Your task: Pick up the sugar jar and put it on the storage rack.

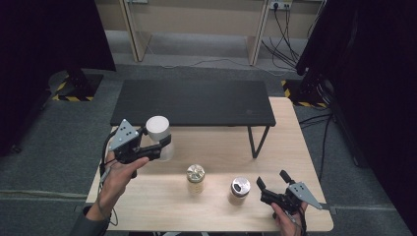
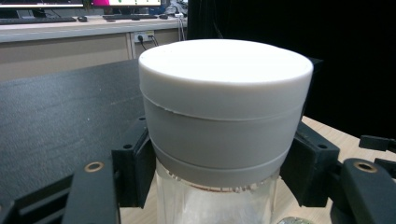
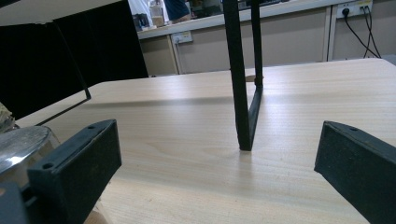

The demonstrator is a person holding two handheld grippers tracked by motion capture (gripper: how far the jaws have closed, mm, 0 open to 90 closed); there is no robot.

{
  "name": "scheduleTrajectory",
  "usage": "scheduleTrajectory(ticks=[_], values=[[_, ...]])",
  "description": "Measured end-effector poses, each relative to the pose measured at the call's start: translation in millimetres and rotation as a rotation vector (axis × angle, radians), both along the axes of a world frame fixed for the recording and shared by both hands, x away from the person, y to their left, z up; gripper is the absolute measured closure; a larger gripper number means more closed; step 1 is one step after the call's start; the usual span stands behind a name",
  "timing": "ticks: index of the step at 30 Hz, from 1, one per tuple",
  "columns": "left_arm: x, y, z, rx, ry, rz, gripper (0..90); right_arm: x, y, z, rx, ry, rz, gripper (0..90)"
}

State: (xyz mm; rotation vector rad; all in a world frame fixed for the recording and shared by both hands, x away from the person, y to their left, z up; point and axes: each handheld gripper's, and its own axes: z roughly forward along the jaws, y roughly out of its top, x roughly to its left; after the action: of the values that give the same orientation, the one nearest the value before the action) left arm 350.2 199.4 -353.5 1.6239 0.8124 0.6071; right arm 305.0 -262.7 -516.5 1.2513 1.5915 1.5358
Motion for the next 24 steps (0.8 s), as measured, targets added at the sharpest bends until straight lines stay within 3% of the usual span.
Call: scheduleTrajectory(ticks=[24], values=[[11.5, 6.9, 44.5, 0.011, -0.010, 0.013, 34.5, 0.1, -0.1, -0.2, 0.001, 0.000, -0.001, 0.6]])
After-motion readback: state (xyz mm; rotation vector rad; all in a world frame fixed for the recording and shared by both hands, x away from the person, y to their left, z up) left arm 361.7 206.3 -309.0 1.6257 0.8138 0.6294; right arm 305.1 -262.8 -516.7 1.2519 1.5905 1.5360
